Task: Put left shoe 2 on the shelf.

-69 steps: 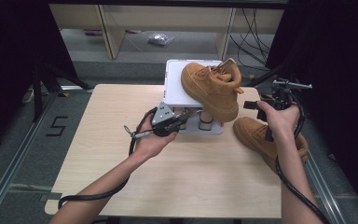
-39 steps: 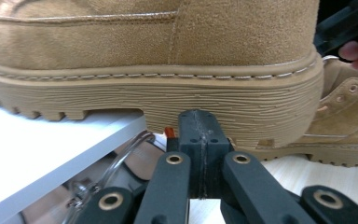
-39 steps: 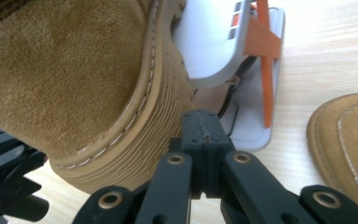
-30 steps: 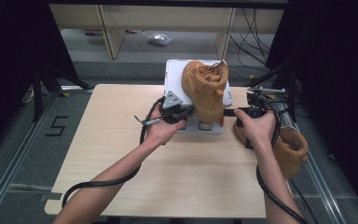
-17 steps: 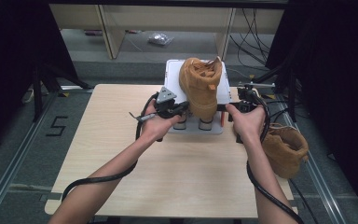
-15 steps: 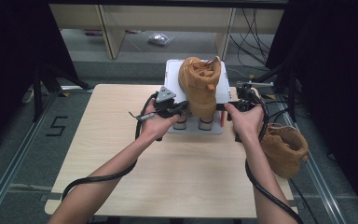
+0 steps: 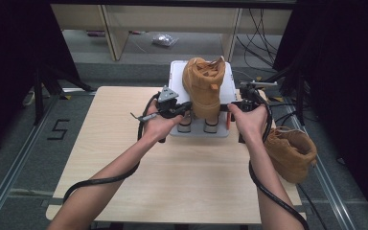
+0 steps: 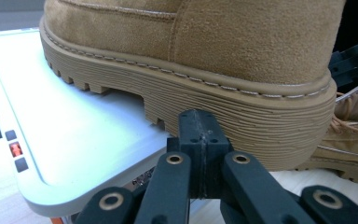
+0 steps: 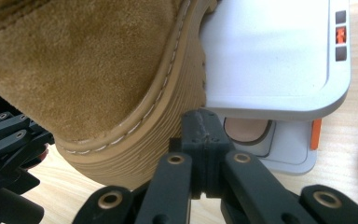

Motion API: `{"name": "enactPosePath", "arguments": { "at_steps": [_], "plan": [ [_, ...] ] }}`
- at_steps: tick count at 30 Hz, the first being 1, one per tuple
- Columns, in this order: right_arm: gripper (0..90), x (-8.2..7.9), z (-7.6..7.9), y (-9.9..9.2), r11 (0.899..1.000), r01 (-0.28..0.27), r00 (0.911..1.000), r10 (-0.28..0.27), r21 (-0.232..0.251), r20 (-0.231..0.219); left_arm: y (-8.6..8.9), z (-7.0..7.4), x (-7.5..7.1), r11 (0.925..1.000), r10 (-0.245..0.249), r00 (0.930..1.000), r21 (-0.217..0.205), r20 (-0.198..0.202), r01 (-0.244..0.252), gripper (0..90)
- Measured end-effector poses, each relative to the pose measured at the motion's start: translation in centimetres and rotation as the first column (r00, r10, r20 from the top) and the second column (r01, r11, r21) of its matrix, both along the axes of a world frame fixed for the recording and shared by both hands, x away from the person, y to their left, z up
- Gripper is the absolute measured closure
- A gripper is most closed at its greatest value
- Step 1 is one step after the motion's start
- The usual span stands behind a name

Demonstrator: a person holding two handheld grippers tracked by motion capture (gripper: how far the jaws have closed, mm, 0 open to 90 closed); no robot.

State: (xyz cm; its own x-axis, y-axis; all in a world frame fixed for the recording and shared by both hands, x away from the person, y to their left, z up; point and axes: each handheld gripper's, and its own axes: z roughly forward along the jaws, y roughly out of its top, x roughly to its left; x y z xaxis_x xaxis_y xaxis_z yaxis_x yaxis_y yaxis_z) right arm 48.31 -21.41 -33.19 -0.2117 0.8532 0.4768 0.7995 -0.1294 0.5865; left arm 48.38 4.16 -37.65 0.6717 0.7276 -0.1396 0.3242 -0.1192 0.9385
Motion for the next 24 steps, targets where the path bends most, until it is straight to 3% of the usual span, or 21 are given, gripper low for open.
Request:
{"name": "enactPosePath", "arguments": {
  "at_steps": [3, 6, 9, 11, 12, 14, 16, 18, 20, 24],
  "plan": [
    [81.4, -0.1, -0.2, -0.1, 1.0, 0.019, 0.9998, -0.019, 0.01, -0.003, 0.0, 0.0, 0.0, 1.0, -0.001, 1.0, 0.006, 0.005, 0.001, 90.0],
    [70.3, -0.5, -0.3, -0.4, 1.0, 0.03, 0.9991, -0.03, -0.009, 0.03, 0.1, -0.1, -0.2, 1.0, -0.005, 0.9998, 0.008, 0.021, 0.005, 89.9],
    [59.9, -1.0, 0.0, -0.8, 0.999, 0.024, 0.9906, -0.02, -0.026, 0.136, 0.2, 0.2, -0.6, 1.0, -0.008, 0.9991, 0.002, 0.043, 0.008, 89.4],
    [59.7, -1.4, 0.6, -0.9, 0.999, 0.052, 0.9841, -0.048, -0.018, 0.171, 0.3, 0.7, -0.7, 0.9999, 0.001, 0.9978, -0.011, 0.067, 0.0, 87.8],
    [62.9, -1.4, 1.1, -1.0, 0.998, 0.059, 0.9767, -0.052, -0.028, 0.208, 0.3, 0.9, -0.8, 0.9999, 0.001, 0.9975, -0.017, 0.07, 0.0, 86.8],
    [64.9, -1.2, 1.5, -0.9, 0.998, 0.066, 0.9764, -0.065, 0.004, 0.206, 0.3, 1.2, -0.8, 0.9996, 0.005, 0.9972, -0.028, 0.074, -0.003, 86.6],
    [72.1, -0.6, 1.3, -1.0, 0.998, 0.057, 0.9765, -0.053, -0.013, 0.209, 0.1, 1.5, -0.7, 0.9991, 0.014, 0.9969, -0.04, 0.077, -0.01, 86.7],
    [72.6, 0.1, 1.0, -0.7, 0.999, 0.046, 0.9834, -0.048, 0.013, 0.175, -0.2, 1.6, -0.5, 0.9991, 0.015, 0.9973, -0.042, 0.072, -0.012, 86.4],
    [72.8, 0.7, 0.6, -0.5, 0.998, 0.054, 0.9837, -0.052, -0.01, 0.172, -0.2, 1.6, -0.5, 0.999, 0.019, 0.9976, -0.042, 0.067, -0.016, 86.5],
    [69.8, 1.1, 0.0, -0.5, 0.997, 0.072, 0.9839, -0.072, 0.003, 0.164, 0.1, 1.4, -0.3, 0.9989, 0.036, 0.9975, -0.03, 0.061, -0.035, 86.4]
  ]
}}
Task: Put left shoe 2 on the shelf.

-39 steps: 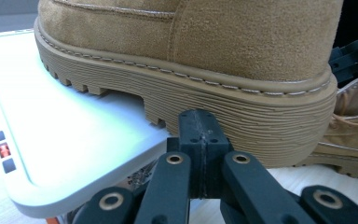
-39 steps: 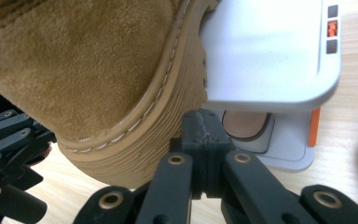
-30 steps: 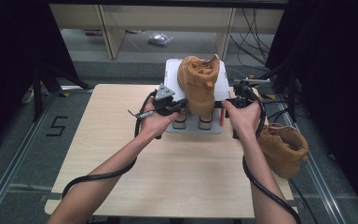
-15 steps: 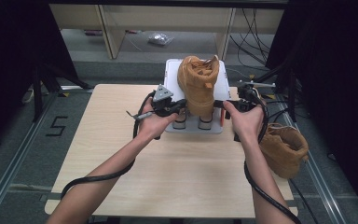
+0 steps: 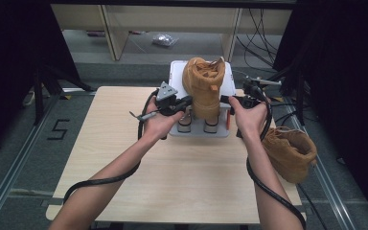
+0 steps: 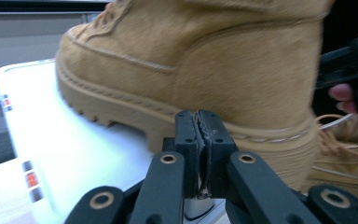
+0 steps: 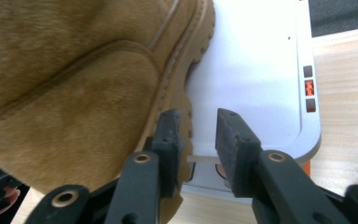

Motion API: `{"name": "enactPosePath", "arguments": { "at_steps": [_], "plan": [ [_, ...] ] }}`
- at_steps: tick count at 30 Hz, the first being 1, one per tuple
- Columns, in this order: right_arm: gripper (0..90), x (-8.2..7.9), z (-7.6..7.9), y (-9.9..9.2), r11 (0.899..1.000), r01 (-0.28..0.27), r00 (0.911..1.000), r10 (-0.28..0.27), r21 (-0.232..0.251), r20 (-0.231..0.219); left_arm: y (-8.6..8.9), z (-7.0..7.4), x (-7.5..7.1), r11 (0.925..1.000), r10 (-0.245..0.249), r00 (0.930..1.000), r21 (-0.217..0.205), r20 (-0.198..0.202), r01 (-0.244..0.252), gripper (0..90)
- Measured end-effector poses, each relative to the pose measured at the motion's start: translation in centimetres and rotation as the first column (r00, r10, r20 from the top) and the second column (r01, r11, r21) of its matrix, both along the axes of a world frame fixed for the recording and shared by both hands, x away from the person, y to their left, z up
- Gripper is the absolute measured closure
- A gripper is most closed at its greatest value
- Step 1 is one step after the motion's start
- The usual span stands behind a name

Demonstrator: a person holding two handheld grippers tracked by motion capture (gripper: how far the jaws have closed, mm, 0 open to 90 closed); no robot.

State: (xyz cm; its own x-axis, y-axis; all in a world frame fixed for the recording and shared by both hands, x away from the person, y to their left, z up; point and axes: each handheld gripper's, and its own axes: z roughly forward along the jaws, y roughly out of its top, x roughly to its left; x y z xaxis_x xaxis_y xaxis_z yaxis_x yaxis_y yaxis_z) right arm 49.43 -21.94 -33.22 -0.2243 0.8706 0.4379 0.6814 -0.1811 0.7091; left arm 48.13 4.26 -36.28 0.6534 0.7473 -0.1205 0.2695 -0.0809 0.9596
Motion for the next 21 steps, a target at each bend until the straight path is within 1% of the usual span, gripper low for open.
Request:
{"name": "enactPosePath", "arguments": {
  "at_steps": [1, 2, 3, 4, 5, 6, 8, 9, 10, 11, 12, 13, 14, 15, 16, 17, 18, 21],
  "plan": [
    [69.9, -0.1, -0.1, 0.0, 1.0, 0.008, 0.9999, -0.008, 0.002, -0.012, 0.1, -0.1, 0.0, 1.0, 0.004, 1.0, 0.0, -0.008, -0.004, 86.3],
    [69.9, -0.1, -0.2, -0.1, 1.0, 0.002, 1.0, -0.002, 0.0, -0.002, 0.1, -0.1, 0.1, 1.0, 0.007, 0.9999, -0.002, -0.011, -0.007, 86.2],
    [70.0, -0.3, -0.2, 0.0, 1.0, 0.013, 0.9993, -0.012, 0.024, -0.036, 0.1, -0.1, 0.2, 1.0, 0.009, 0.9999, 0.001, -0.015, -0.009, 86.0],
    [70.2, -0.4, -0.2, 0.1, 0.999, 0.023, 0.9983, -0.021, 0.043, -0.054, 0.0, -0.2, 0.2, 1.0, 0.007, 0.9998, 0.004, -0.018, -0.007, 86.1],
    [70.5, -0.2, -0.5, -0.1, 1.0, 0.002, 0.9997, -0.001, 0.013, -0.023, -0.1, -0.2, 0.2, 1.0, 0.004, 0.9997, -0.002, -0.026, -0.004, 86.1],
    [70.6, -0.3, -0.5, 0.0, 1.0, 0.01, 0.9993, -0.009, 0.015, -0.037, -0.2, -0.3, 0.2, 1.0, 0.002, 0.9994, -0.002, -0.035, -0.002, 86.1],
    [71.4, -0.1, -0.6, 0.0, 1.0, 0.01, 0.9993, -0.009, 0.012, -0.036, -0.3, -0.3, 0.2, 0.9999, 0.005, 0.9993, -0.009, -0.036, -0.006, 86.4],
    [74.2, -0.1, -0.5, 0.3, 0.999, 0.026, 0.9983, -0.025, 0.021, -0.053, -0.4, -0.3, 0.2, 0.9999, 0.006, 0.9992, -0.009, -0.039, -0.007, 87.2],
    [77.2, -0.2, -0.4, 0.3, 0.999, 0.02, 0.9974, -0.017, 0.035, -0.07, -0.4, -0.2, 0.1, 0.9999, 0.007, 0.9989, -0.013, -0.047, -0.007, 88.5],
    [82.7, -0.1, -0.5, 0.4, 0.999, 0.015, 0.9983, -0.013, 0.032, -0.056, -0.5, -0.1, 0.2, 0.9997, 0.009, 0.9985, -0.021, -0.055, -0.01, 89.5],
    [87.3, 0.0, -0.5, 0.4, 1.0, 0.002, 0.9985, 0.0, 0.03, -0.055, -0.5, 0.0, 0.2, 0.9996, 0.008, 0.9977, -0.028, -0.067, -0.01, 89.6],
    [90.0, 0.0, -0.3, 0.6, 0.999, 0.013, 0.9974, -0.009, 0.053, -0.071, -0.6, 0.0, 0.2, 0.9994, 0.009, 0.9974, -0.031, -0.072, -0.011, 89.7],
    [90.0, 0.0, -0.3, 0.6, 0.999, 0.01, 0.9977, -0.007, 0.039, -0.067, -0.5, 0.2, 0.3, 0.9996, 0.006, 0.997, -0.028, -0.077, -0.008, 89.7],
    [90.0, -0.1, -0.1, 0.9, 1.0, 0.014, 0.9974, -0.013, 0.023, -0.072, -0.5, 0.2, 0.3, 0.9995, 0.004, 0.9963, -0.03, -0.086, -0.007, 89.8],
    [90.0, -0.1, 0.0, 0.9, 1.0, 0.006, 0.9977, -0.005, 0.009, -0.068, -0.5, 0.2, 0.3, 0.9995, 0.004, 0.9963, -0.03, -0.086, -0.007, 89.8],
    [90.0, 0.0, -0.1, 0.9, 1.0, 0.01, 0.9978, -0.009, 0.01, -0.065, -0.5, 0.4, 0.4, 0.9994, 0.002, 0.9952, -0.033, -0.098, -0.006, 89.9],
    [90.0, -0.1, 0.0, 1.0, 0.999, 0.024, 0.9959, -0.021, 0.027, -0.089, -0.5, 0.4, 0.4, 0.9991, 0.004, 0.9947, -0.041, -0.102, -0.008, 89.9],
    [90.0, -0.1, 0.0, 1.0, 0.998, 0.027, 0.9945, -0.022, 0.05, -0.102, -0.4, 0.6, 0.5, 0.9993, 0.012, 0.9944, -0.035, -0.105, -0.016, 90.0]
  ]
}}
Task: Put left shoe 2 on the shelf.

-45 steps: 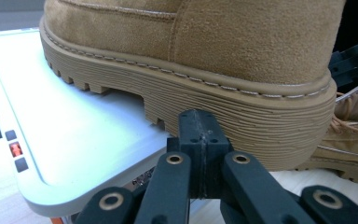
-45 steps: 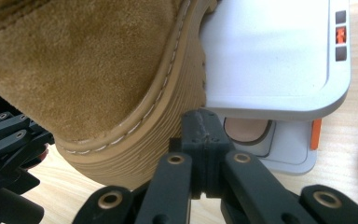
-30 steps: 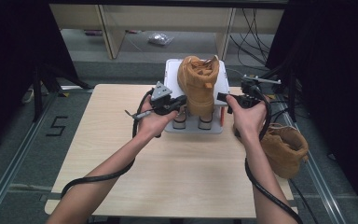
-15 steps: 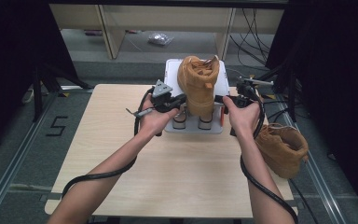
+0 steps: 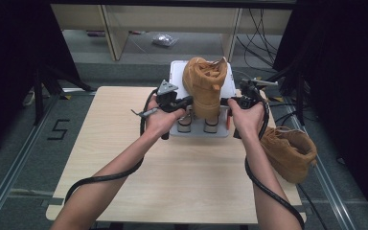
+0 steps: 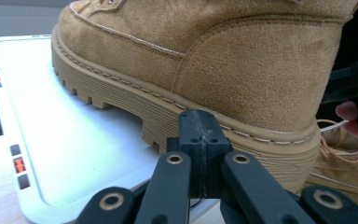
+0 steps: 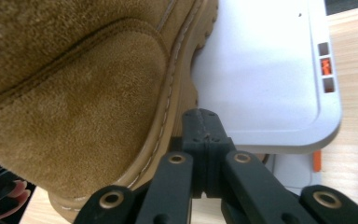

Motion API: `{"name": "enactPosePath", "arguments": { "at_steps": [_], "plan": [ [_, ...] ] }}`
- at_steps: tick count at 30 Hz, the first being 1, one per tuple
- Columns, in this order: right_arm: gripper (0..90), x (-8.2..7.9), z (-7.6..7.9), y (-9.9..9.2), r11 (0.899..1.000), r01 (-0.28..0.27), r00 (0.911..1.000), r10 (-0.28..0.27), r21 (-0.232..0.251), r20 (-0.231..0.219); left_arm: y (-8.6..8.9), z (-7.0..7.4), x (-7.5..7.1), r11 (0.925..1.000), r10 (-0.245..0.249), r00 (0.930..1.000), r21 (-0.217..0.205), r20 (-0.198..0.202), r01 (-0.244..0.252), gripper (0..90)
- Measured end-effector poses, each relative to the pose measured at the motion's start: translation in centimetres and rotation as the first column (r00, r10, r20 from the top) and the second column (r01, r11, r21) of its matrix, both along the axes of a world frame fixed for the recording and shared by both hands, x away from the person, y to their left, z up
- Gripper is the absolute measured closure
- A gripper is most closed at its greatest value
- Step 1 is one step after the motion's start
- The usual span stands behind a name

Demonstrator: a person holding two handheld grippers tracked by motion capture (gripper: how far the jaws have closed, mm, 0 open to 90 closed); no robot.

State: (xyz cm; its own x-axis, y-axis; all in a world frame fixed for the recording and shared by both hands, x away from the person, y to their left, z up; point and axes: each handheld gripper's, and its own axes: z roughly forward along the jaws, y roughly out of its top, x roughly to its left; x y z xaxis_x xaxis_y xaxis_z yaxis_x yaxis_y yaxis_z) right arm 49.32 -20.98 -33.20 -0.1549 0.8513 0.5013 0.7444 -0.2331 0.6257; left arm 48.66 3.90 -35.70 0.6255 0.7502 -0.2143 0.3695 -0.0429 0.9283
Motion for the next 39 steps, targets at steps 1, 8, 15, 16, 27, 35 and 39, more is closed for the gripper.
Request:
{"name": "enactPosePath", "arguments": {
  "at_steps": [1, 8, 15, 16, 27, 35, 39],
  "plan": [
    [90.0, 0.1, -0.2, -0.1, 1.0, -0.008, 0.9998, 0.008, 0.001, 0.019, 0.1, 0.0, 0.0, 1.0, 0.004, 1.0, -0.002, -0.001, -0.004, 90.0],
    [90.0, 0.2, -0.1, 0.8, 0.998, -0.028, 0.9995, 0.028, 0.048, 0.016, 1.1, 0.4, 0.5, 0.9993, 0.038, 0.9992, -0.003, -0.005, -0.039, 90.0],
    [90.0, 0.6, 0.0, 2.0, 0.997, -0.045, 0.9989, 0.045, 0.065, 0.015, 2.4, 0.5, 1.4, 0.9973, 0.069, 0.9972, -0.025, -0.027, -0.07, 90.0],
    [90.0, 0.7, -0.1, 2.1, 0.996, -0.054, 0.9985, 0.053, 0.07, 0.017, 2.5, 0.5, 1.4, 0.9969, 0.074, 0.9969, -0.024, -0.027, -0.074, 90.0],
    [90.0, 0.7, -0.6, 3.2, 0.999, -0.042, 0.9979, 0.041, 0.03, 0.05, 2.8, 0.0, 1.2, 0.9963, 0.086, 0.9963, 0.0, -0.013, -0.086, 90.0],
    [90.0, 0.9, -0.7, 3.6, 0.998, -0.05, 0.997, 0.048, 0.039, 0.061, 3.2, 0.2, 1.2, 0.9945, 0.104, 0.9945, 0.005, 0.011, -0.104, 90.0],
    [90.0, 1.2, -0.6, 4.3, 0.997, -0.057, 0.9974, 0.054, 0.047, 0.047, 3.8, 0.2, 1.5, 0.9929, 0.119, 0.9929, 0.006, 0.004, -0.119, 90.0]
  ]
}}
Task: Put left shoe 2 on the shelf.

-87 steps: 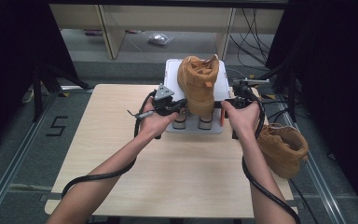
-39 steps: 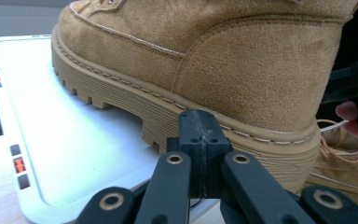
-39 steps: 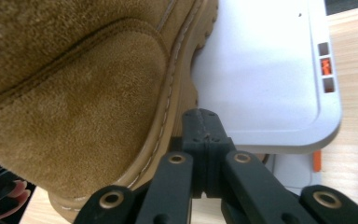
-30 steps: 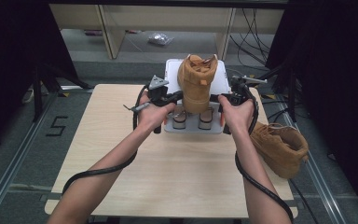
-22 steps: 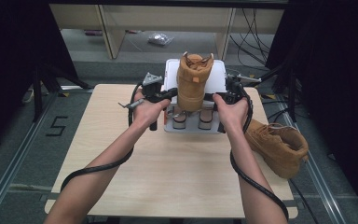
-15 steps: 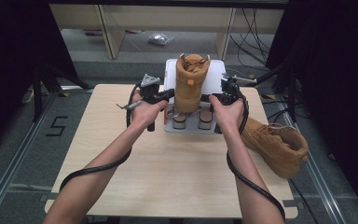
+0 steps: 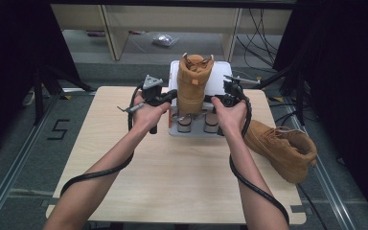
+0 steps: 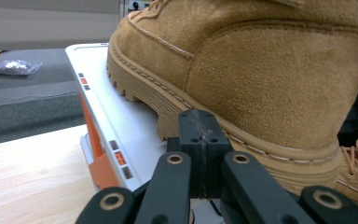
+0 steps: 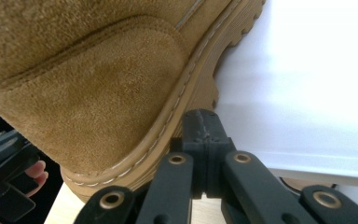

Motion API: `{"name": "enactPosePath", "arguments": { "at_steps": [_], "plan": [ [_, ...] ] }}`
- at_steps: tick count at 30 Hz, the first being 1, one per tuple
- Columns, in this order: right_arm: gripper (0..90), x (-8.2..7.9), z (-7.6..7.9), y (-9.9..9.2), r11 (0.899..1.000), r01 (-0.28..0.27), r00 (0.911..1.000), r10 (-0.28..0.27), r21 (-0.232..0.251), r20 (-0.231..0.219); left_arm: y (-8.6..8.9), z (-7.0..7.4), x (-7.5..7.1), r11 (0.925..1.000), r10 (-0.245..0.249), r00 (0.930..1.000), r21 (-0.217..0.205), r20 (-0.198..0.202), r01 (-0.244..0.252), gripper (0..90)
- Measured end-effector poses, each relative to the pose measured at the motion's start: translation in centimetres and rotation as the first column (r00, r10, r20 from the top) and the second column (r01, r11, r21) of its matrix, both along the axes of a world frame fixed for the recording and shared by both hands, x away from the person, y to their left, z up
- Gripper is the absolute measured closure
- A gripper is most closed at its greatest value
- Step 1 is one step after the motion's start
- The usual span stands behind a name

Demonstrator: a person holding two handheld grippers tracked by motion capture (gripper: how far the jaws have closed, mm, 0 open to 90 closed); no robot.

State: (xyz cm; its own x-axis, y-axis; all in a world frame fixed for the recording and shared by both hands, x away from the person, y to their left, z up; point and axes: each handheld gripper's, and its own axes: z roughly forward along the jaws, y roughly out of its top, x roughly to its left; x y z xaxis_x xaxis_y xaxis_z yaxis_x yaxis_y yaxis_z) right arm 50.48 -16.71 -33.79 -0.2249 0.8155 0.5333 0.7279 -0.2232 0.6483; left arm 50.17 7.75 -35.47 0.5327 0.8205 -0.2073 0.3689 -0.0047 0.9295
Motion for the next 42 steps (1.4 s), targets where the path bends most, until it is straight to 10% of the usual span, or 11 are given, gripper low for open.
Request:
{"name": "enactPosePath", "arguments": {
  "at_steps": [42],
  "plan": [
    [90.0, 2.6, -0.4, 2.1, 0.998, 0.055, 0.9977, -0.054, 0.019, -0.041, 1.0, -0.5, 1.3, 0.999, 0.041, 0.9991, -0.015, -0.004, -0.041, 90.0]
  ]
}}
